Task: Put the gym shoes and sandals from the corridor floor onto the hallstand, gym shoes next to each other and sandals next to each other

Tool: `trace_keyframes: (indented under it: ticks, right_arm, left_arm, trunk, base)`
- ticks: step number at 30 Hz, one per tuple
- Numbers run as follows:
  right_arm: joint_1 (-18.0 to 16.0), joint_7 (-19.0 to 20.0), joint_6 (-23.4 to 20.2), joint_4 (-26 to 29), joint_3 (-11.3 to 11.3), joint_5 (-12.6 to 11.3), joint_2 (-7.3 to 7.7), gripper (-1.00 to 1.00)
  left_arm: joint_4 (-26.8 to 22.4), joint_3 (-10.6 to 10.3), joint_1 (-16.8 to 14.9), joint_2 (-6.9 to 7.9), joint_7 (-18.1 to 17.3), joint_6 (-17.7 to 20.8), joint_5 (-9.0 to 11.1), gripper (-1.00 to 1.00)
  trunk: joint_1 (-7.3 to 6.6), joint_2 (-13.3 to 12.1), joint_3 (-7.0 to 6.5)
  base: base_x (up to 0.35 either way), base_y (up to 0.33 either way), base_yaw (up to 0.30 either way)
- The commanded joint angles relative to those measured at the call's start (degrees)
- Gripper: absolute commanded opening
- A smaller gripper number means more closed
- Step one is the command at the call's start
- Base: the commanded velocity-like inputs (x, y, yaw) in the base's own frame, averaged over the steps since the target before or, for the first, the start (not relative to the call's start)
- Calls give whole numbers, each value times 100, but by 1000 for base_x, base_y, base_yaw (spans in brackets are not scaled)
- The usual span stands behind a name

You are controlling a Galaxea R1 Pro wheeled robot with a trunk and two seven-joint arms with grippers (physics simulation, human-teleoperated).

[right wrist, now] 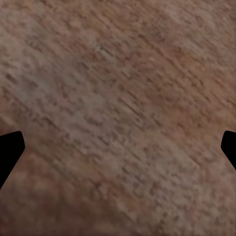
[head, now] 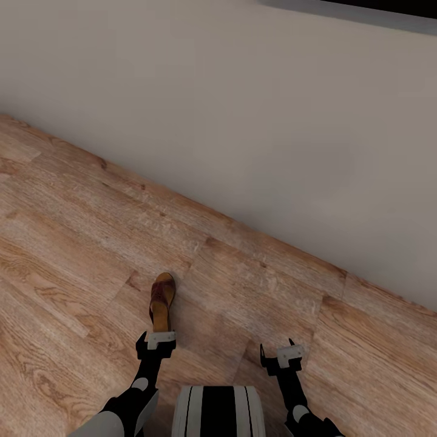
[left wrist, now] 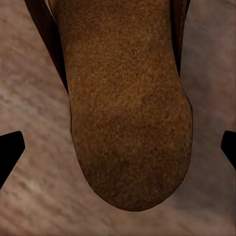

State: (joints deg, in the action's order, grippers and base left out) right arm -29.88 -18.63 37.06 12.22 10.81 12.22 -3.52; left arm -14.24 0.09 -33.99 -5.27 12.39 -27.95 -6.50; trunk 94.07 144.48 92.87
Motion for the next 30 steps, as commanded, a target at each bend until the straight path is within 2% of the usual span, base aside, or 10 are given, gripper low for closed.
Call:
trace_keyframes:
  ticks: [1, 24, 25, 30]
  right_arm:
    - [0, 0, 1, 0, 0, 0, 0, 100]
    - [0, 0, 3, 0, 0, 0, 0, 100]
    - [0, 0, 3, 0, 0, 0, 0, 100]
    - [0, 0, 3, 0, 0, 0, -1, 100]
  left_arm:
    - [0, 0, 1, 0, 0, 0, 0, 100]
    - [0, 0, -1, 0, 0, -5, 0, 100]
    - [0, 0, 1, 0, 0, -5, 0, -100]
    - [0, 0, 1, 0, 0, -6, 0, -100]
  trunk:
    - [0, 0, 0]
    - [0, 0, 1]
    - [0, 0, 1]
    - [0, 0, 1]
  base:
    - [0, 0, 0]
    - [0, 0, 0]
    - [0, 0, 0]
    - [0, 0, 0]
